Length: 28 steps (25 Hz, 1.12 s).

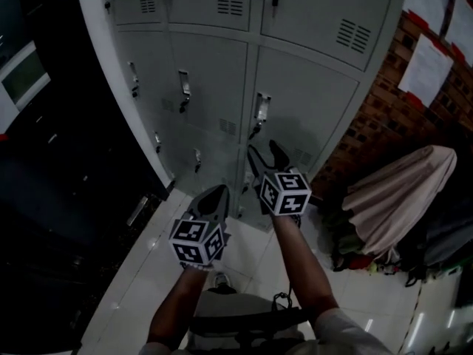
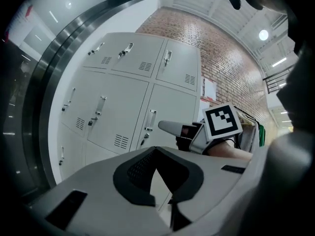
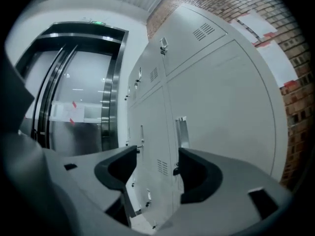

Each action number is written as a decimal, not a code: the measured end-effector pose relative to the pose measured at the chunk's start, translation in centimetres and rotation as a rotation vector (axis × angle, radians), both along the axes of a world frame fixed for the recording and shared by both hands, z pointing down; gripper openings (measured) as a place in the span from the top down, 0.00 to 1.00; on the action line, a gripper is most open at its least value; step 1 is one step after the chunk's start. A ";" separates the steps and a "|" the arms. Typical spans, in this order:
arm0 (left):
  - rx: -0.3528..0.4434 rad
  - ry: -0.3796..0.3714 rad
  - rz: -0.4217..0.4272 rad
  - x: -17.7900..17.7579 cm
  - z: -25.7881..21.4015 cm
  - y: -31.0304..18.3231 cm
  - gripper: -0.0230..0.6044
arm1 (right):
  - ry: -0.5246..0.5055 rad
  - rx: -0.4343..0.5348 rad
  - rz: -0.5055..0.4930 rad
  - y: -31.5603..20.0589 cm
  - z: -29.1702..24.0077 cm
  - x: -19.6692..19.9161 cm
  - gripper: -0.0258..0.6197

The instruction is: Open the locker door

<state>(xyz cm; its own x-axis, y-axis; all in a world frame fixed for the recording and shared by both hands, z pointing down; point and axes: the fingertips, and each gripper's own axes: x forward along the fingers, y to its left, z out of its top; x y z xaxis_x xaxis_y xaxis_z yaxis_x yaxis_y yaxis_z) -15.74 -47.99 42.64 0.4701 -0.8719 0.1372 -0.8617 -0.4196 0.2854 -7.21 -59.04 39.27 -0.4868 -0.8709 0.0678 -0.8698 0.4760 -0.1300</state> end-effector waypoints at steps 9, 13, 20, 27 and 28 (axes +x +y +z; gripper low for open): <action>0.005 -0.010 0.082 -2.9 -0.1 -5.2 0.97 | 0.026 0.031 0.184 -9.3 -1.0 -1.1 0.60; 0.009 -0.013 0.095 -3.9 0.0 -6.3 0.97 | 0.049 0.020 0.226 -11.8 -1.1 -1.7 0.63; -0.003 -0.004 0.081 -5.6 0.5 -6.9 0.97 | 0.066 -0.020 0.258 -14.0 -0.1 -2.0 0.63; -0.015 0.010 0.055 -6.3 1.0 -6.5 0.97 | 0.097 -0.024 0.208 -12.4 -0.1 -2.9 0.63; -0.017 0.012 0.053 -6.2 1.1 -6.4 0.97 | 0.101 -0.020 0.198 -11.8 -0.1 -3.2 0.63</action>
